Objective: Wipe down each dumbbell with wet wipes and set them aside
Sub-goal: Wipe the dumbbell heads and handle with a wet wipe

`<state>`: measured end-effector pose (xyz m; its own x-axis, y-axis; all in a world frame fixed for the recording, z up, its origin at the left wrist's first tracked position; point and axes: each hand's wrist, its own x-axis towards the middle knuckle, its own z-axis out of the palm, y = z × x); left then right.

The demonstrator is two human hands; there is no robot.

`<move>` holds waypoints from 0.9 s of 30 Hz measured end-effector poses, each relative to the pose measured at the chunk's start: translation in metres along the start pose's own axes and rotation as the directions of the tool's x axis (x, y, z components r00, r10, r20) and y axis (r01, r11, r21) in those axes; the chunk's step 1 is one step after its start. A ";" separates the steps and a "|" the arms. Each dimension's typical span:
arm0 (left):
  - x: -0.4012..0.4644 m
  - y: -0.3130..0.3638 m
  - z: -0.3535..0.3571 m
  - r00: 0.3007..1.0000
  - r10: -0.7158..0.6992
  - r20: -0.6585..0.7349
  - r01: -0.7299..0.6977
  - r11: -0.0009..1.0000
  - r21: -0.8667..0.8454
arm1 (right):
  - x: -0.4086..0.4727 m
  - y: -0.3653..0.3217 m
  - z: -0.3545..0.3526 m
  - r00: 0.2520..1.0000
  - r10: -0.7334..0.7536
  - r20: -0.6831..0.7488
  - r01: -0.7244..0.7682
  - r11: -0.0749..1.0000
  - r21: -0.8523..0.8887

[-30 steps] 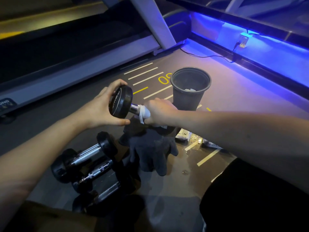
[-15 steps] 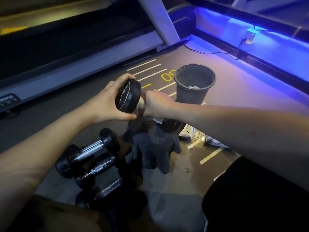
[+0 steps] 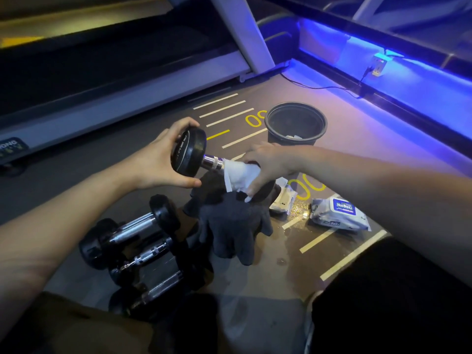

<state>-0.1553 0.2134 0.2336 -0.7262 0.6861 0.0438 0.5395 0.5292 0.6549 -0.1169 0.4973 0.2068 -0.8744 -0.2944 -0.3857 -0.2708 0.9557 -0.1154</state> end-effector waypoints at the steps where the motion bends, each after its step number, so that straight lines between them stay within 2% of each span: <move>1: 0.001 0.001 0.000 1.000 0.004 0.001 -0.004 1.000 0.000 | -0.007 0.003 -0.006 0.999 -0.027 0.022 0.025 0.995 0.098; 3: 0.004 0.003 0.000 1.000 0.008 0.001 -0.008 1.000 0.002 | -0.018 0.005 -0.018 0.997 -0.073 -0.021 0.076 0.938 0.339; 5: 0.006 0.005 0.000 1.000 0.010 -0.003 -0.009 1.000 0.014 | -0.018 -0.002 -0.023 0.980 -0.073 -0.183 0.154 0.862 0.483; 7: 0.008 0.007 0.000 1.000 0.015 -0.004 -0.015 1.000 0.027 | -0.012 -0.015 -0.021 0.940 -0.050 -0.338 0.225 0.834 0.504; 9: 0.009 0.010 0.001 1.000 0.023 -0.005 -0.022 0.999 0.041 | -0.006 -0.026 -0.013 0.925 -0.065 -0.375 0.249 0.847 0.469; 13: 0.007 0.014 0.001 0.999 0.032 -0.014 -0.031 0.998 0.059 | -0.001 -0.030 -0.007 0.941 -0.049 -0.334 0.188 0.897 0.400; 18: 0.005 0.009 0.000 1.000 0.012 -0.013 -0.012 0.999 0.053 | -0.002 -0.005 0.006 0.977 -0.013 -0.212 0.082 0.944 0.320; 27: 0.009 0.006 0.000 1.000 0.027 -0.005 -0.026 0.999 0.044 | 0.001 0.013 -0.004 0.998 -0.066 -0.024 0.070 0.923 0.379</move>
<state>-0.1581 0.2229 0.2379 -0.7136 0.6976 0.0648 0.5768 0.5325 0.6195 -0.1233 0.5096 0.2085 -0.8640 -0.3565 -0.3556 -0.1585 0.8628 -0.4800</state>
